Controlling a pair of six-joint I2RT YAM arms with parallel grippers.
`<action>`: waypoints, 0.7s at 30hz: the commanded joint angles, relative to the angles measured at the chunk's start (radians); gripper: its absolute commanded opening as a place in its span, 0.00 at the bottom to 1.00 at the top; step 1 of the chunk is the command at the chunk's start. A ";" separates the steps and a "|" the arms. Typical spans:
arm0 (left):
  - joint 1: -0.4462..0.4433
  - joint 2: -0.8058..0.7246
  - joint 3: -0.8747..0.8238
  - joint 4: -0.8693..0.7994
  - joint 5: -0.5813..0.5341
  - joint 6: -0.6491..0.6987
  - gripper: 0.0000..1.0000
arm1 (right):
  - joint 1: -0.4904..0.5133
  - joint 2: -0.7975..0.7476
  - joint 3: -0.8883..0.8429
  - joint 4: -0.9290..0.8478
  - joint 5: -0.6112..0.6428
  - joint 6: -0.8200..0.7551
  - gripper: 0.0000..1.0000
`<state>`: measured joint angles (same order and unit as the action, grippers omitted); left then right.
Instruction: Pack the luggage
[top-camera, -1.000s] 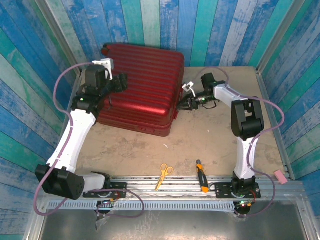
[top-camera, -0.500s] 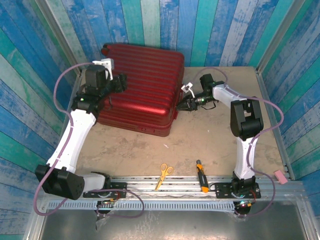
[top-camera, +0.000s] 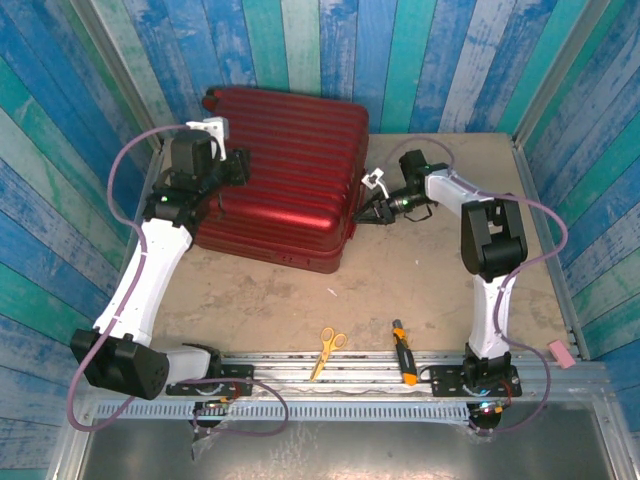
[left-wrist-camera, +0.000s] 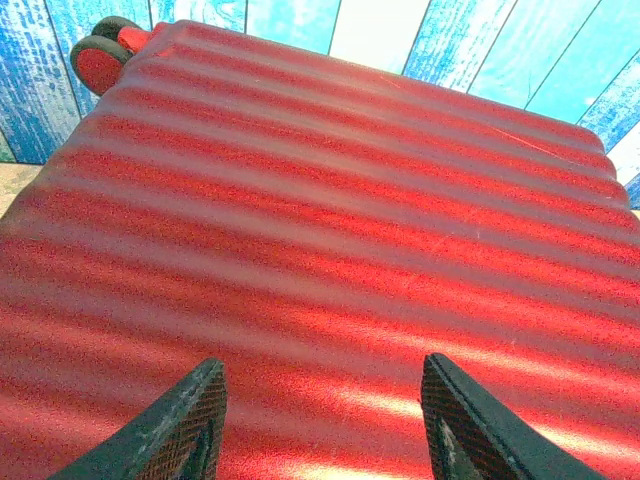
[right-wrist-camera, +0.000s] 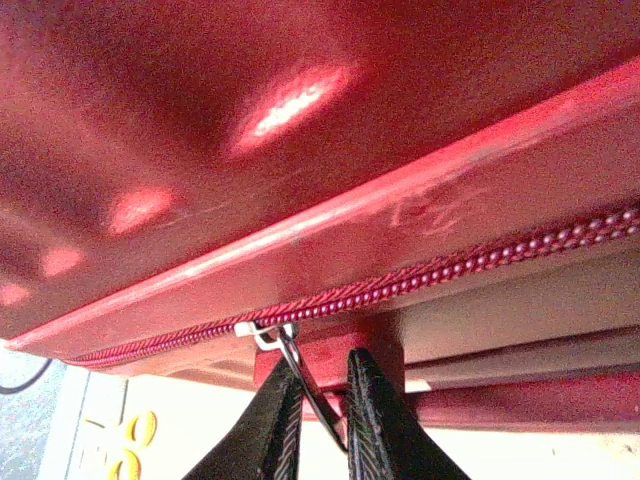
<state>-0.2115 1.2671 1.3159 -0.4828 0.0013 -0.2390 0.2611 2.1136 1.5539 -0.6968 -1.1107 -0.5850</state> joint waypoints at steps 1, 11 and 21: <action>-0.006 0.016 0.025 0.000 -0.001 0.014 0.53 | 0.003 -0.042 -0.030 -0.035 0.119 0.001 0.17; -0.015 0.033 0.034 0.000 0.001 0.021 0.50 | 0.001 -0.065 -0.007 0.010 0.205 0.091 0.01; -0.019 0.046 0.013 0.003 -0.006 0.027 0.48 | -0.008 -0.096 0.004 0.149 0.348 0.276 0.00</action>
<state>-0.2249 1.2785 1.3174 -0.4835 0.0006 -0.2340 0.2745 2.0377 1.5463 -0.6384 -0.8883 -0.4088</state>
